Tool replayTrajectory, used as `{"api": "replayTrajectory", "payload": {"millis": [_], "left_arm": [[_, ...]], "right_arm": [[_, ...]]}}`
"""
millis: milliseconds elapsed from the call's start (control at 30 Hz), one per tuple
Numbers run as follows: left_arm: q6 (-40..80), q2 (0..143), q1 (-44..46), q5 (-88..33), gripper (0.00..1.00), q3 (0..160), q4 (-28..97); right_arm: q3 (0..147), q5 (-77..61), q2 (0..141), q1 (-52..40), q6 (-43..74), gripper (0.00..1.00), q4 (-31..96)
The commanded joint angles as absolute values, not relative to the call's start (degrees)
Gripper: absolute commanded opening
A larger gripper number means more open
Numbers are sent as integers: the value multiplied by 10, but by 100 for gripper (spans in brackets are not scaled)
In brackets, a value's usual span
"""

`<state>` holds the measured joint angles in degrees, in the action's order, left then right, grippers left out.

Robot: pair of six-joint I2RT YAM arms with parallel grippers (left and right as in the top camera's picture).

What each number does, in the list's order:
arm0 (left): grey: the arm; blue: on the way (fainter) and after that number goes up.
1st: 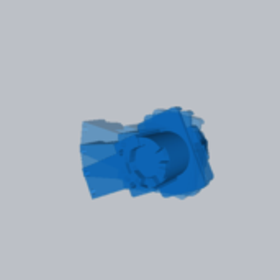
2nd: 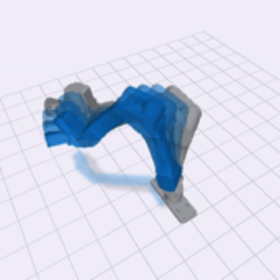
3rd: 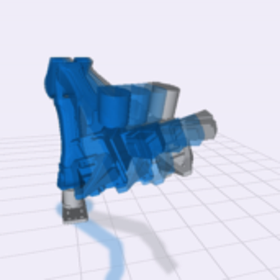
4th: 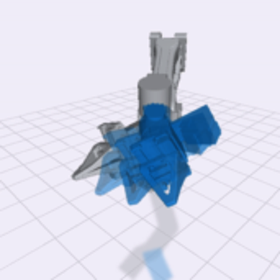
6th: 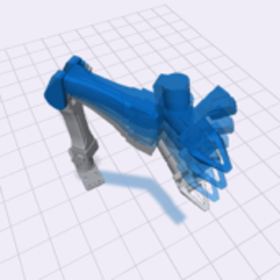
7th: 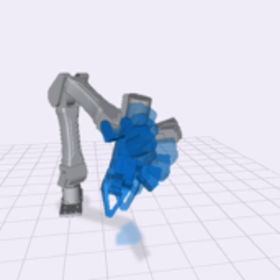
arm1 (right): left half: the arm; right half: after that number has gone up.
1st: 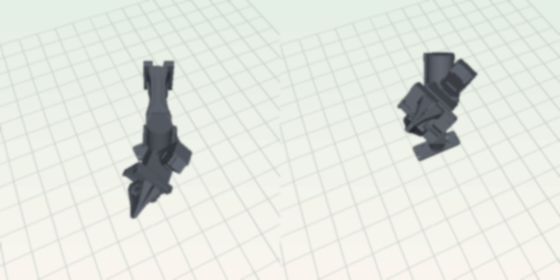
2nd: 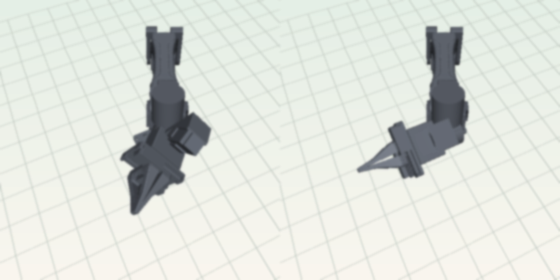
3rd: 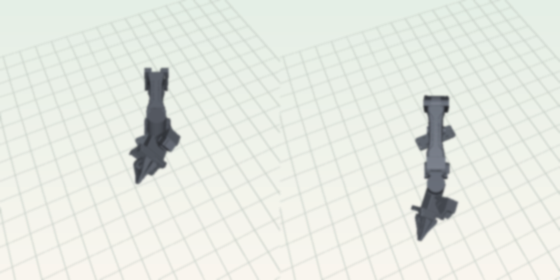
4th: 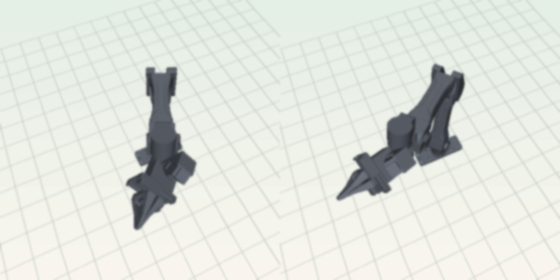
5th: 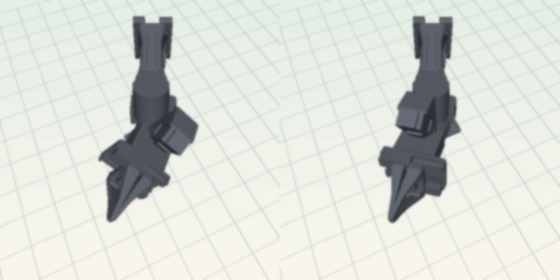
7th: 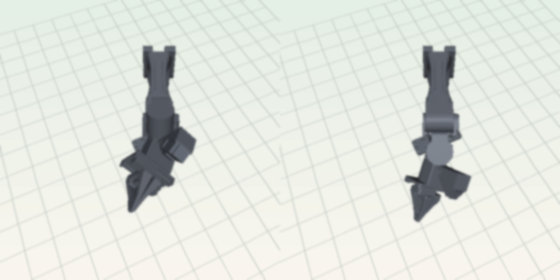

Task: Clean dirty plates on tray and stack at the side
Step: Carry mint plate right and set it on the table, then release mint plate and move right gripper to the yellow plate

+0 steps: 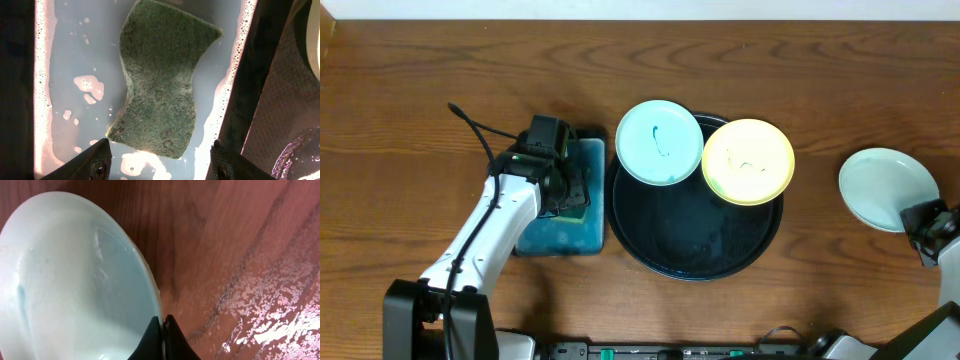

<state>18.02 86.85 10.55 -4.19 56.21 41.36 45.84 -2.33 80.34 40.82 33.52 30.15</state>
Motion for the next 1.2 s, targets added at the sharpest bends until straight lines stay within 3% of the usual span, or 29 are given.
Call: {"api": "replayTrajectory", "payload": {"millis": [0, 33, 133, 267, 367, 467, 700, 1033, 1167], "left_arm": [[181, 870, 103, -41, 65, 555, 415], [181, 870, 103, -41, 65, 555, 415], [181, 870, 103, -41, 65, 555, 415], [181, 870, 103, -41, 65, 555, 416], [181, 870, 103, -41, 65, 555, 416], [181, 870, 103, -41, 65, 555, 416], [181, 870, 103, -41, 65, 555, 415], [181, 870, 103, -41, 65, 555, 415], [181, 870, 103, -41, 65, 555, 416]], "right_arm": [[457, -33, 803, 413, 343, 1, 300], [457, -35, 803, 413, 342, 8, 300], [457, -40, 803, 413, 343, 50, 300], [457, -74, 803, 412, 343, 72, 293], [457, -105, 803, 412, 342, 73, 291], [457, -159, 803, 404, 310, 65, 282], [457, -241, 803, 326, 228, 64, 252], [457, -230, 807, 134, 104, 63, 220], [457, -179, 825, 90, 105, 56, 215]]}}
